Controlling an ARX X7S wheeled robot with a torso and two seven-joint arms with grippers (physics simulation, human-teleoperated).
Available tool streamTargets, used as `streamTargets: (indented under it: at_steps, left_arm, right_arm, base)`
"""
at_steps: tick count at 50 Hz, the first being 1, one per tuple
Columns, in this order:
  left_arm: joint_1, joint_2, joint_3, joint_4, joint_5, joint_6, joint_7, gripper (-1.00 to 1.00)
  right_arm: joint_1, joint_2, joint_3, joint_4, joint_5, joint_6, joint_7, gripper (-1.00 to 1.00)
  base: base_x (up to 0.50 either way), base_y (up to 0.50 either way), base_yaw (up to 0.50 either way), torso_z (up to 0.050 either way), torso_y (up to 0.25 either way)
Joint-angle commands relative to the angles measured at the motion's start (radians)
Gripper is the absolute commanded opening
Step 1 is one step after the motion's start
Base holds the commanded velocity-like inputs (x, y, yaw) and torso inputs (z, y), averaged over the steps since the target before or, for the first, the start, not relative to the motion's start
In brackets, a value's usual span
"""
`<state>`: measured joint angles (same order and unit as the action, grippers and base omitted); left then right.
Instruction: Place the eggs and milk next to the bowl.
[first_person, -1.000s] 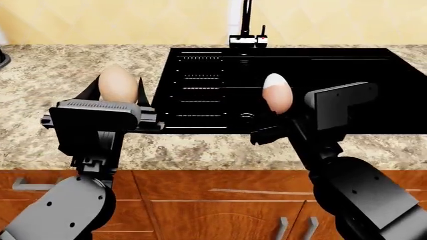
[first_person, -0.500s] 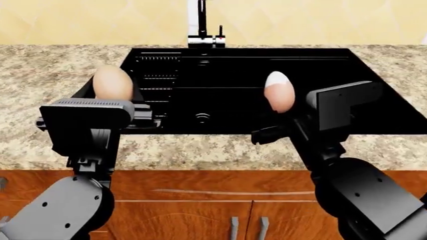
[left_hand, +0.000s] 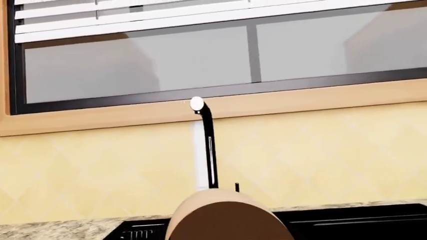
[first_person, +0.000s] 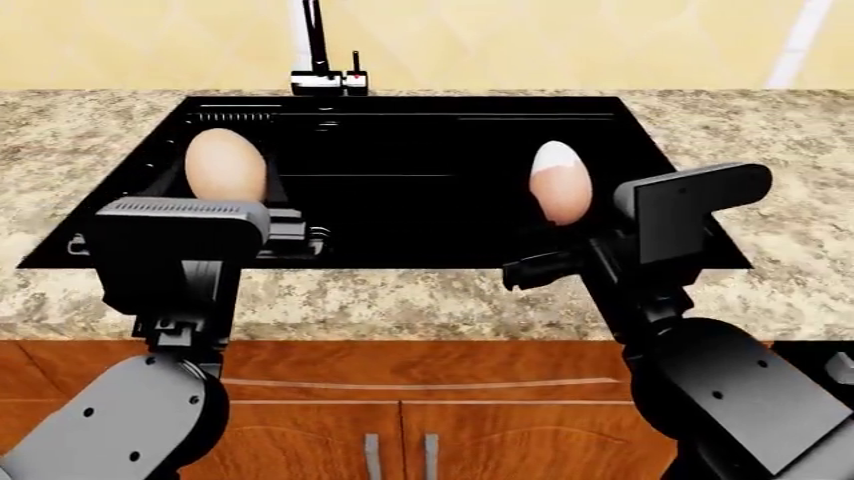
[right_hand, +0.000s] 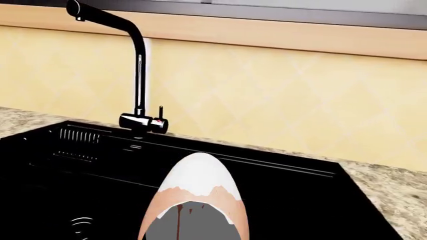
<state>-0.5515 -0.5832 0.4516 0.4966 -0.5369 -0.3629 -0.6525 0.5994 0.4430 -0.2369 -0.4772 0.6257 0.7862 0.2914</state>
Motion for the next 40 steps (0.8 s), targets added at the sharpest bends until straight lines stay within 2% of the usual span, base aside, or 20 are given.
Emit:
streamTargets:
  at_steps: [1, 17, 40]
  left_arm:
    - [-0.003, -0.005, 0.016, 0.006, 0.019, 0.006, -0.012, -1.00]
    - [0.013, -0.001, 0.016, -0.025, -0.003, 0.031, 0.018, -1.00]
    - [-0.002, -0.004, 0.012, 0.009, 0.002, 0.002, -0.015, -1.00]
  right_arm:
    - [-0.003, 0.004, 0.004, -0.010, -0.008, 0.000, -0.004, -1.00]
    - [0.009, 0.001, -0.006, -0.049, -0.012, 0.038, 0.045, -1.00]
    - [-0.036, 0.026, 0.029, -0.089, 0.006, 0.031, 0.065, -1.00]
  base:
    - [0.00, -0.50, 0.00, 0.000, 0.000]
    - [0.00, -0.50, 0.00, 0.000, 0.000]
    - [0.00, -0.50, 0.00, 0.000, 0.000]
